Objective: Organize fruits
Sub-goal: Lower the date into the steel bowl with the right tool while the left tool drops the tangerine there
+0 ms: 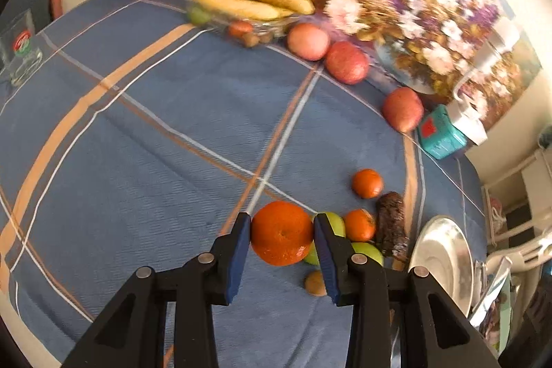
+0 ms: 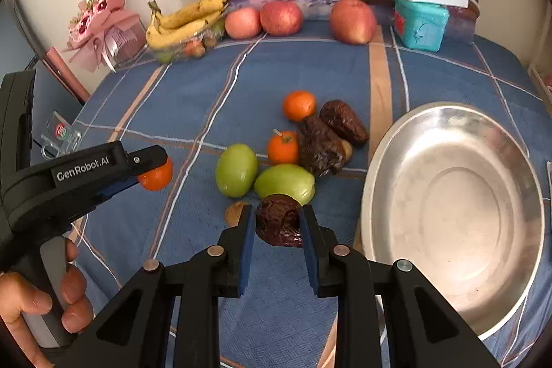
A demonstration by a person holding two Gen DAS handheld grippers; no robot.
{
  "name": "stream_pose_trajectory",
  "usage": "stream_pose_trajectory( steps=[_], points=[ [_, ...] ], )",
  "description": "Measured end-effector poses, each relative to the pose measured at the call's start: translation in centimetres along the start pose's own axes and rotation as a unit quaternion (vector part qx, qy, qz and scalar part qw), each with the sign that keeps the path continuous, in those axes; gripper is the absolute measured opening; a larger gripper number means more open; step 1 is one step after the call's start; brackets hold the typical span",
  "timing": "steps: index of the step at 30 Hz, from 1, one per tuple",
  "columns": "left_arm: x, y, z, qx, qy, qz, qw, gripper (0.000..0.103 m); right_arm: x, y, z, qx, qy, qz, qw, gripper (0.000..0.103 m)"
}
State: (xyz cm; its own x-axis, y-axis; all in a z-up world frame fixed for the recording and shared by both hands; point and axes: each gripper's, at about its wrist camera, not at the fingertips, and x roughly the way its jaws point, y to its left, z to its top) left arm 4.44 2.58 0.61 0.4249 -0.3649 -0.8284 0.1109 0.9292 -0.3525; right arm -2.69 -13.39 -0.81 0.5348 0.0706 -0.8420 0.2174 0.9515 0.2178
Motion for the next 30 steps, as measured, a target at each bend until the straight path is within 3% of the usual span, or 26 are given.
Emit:
stream_pose_trajectory(
  steps=[7, 11, 20, 26, 30],
  points=[
    [-0.2, -4.7, -1.1, 0.065, 0.003, -0.032, 0.9973, 0.04, -1.1, -2.6, 0.2, 0.051, -0.019, -0.004, 0.999, 0.027],
    [-0.1, -8.1, -2.2, 0.11, 0.009, -0.057, 0.9922, 0.04, -2.3, -5.1, 0.3, 0.091, -0.035, -0.03, 0.995, 0.027],
    [0.8, -15.6, -6.0, 0.214, 0.034, -0.106, 0.9704, 0.04, -3.7, -11.9, -1.5, 0.193, -0.03, -0.113, 0.974, 0.028],
    [2.6, -17.6, -7.5, 0.236, 0.064, -0.112, 0.9631, 0.04, -4.2, -14.4, -3.0, 0.243, -0.026, -0.132, 0.961, 0.028],
    [3.8, -17.2, -7.4, 0.227, 0.083, -0.106, 0.9646, 0.041, -4.1, -15.4, -3.5, 0.264, -0.013, -0.146, 0.953, 0.028]
  ],
)
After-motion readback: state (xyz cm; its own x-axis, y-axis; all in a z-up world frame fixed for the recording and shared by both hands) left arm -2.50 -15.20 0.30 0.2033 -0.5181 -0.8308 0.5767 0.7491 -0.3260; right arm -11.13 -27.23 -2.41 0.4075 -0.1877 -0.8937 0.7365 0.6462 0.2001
